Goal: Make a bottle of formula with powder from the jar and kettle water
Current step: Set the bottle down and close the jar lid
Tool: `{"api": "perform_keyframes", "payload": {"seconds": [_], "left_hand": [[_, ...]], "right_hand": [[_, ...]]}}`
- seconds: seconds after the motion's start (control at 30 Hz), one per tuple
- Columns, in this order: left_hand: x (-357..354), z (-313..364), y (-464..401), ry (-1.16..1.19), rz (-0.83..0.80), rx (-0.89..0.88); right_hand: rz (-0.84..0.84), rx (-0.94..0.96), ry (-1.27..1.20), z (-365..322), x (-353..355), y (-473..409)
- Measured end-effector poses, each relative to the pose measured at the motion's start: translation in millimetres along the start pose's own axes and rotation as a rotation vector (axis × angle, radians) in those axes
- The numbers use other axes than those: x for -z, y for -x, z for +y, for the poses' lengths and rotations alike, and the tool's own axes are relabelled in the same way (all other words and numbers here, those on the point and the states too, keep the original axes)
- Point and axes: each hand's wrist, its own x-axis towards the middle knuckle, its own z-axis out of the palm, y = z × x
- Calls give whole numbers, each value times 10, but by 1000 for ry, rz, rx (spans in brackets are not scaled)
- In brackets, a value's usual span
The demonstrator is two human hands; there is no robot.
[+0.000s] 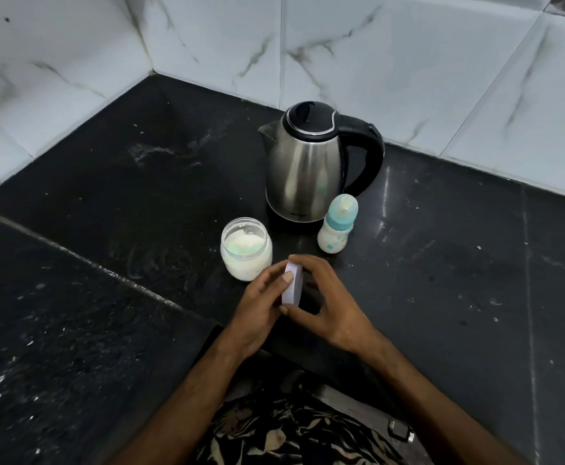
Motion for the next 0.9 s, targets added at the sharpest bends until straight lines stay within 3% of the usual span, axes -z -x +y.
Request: {"api": "perform_keyframes", "payload": {"seconds": [0.13,0.3,0.57,0.67,0.9], "left_hand": [[113,28,67,-1,2,18],[343,43,132,-257,200,-98],[679,208,42,-586,481,-459],[737,275,-21,-744,430,-520],[595,435,-141,-799,236,-407]], "right_hand": [[-5,-59,-8,-73,58,-133],[3,153,173,-325,287,-508],[-350,184,494,-679,282,-1177],[-451,189,580,-736,158,-1322],[-482,184,656,-701,20,-1391]]}}
